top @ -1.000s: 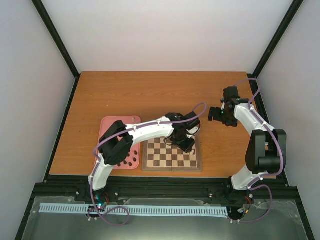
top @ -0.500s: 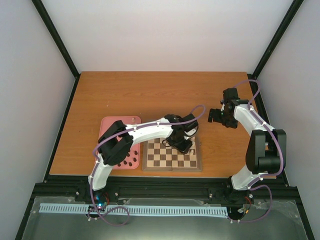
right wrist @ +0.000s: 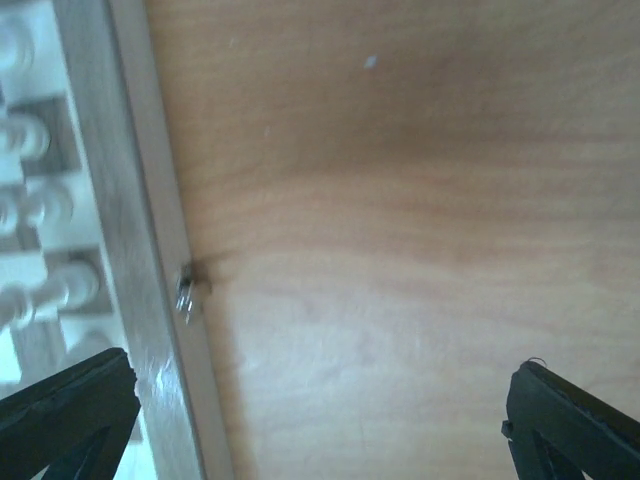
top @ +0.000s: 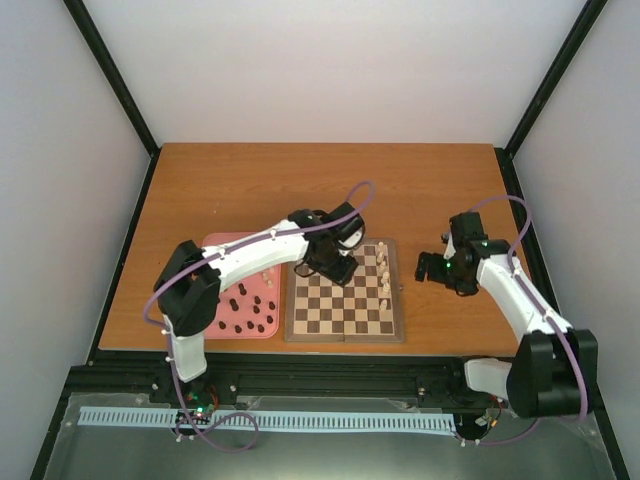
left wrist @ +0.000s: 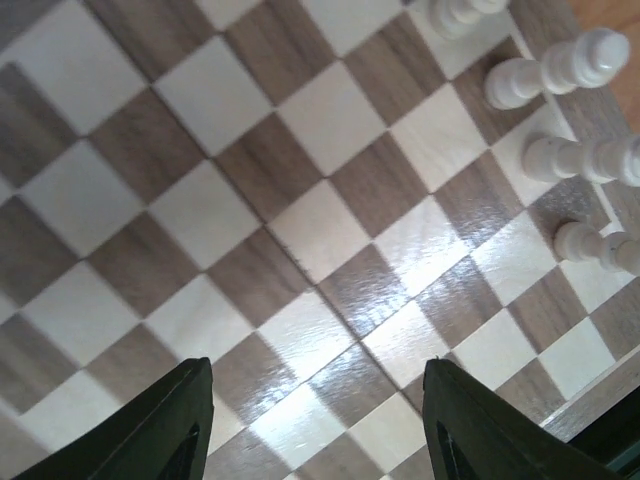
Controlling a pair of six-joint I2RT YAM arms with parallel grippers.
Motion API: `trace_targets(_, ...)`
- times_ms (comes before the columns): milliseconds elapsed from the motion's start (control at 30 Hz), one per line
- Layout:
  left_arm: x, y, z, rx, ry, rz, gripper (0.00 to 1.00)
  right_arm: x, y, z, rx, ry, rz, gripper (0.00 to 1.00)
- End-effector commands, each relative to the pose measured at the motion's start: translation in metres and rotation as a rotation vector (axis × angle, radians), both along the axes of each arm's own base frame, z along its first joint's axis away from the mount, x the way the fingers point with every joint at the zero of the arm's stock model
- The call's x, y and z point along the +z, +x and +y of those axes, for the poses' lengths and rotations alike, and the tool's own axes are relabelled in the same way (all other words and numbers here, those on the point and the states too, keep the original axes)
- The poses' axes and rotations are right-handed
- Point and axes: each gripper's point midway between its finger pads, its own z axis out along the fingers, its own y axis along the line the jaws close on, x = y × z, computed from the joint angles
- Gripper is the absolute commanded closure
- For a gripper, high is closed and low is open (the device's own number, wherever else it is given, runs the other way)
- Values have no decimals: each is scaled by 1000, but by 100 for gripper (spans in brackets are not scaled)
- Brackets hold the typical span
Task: Set up the chess pieces on the board
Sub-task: Adjust the chess piece in the storage box.
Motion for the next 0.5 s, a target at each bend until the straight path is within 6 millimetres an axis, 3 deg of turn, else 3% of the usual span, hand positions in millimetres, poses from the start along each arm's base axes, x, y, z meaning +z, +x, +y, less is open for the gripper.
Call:
trace_targets(0, 11, 19, 30, 42, -5, -26, 40, 10, -29, 14, 26, 2, 1, 0)
trace_targets(200, 9, 31, 41, 57, -12, -43, 40, 36, -45, 36, 33, 2, -24, 0)
trace_targets(467, 4, 34, 40, 58, -32, -35, 40, 27, -83, 55, 83, 5, 69, 0)
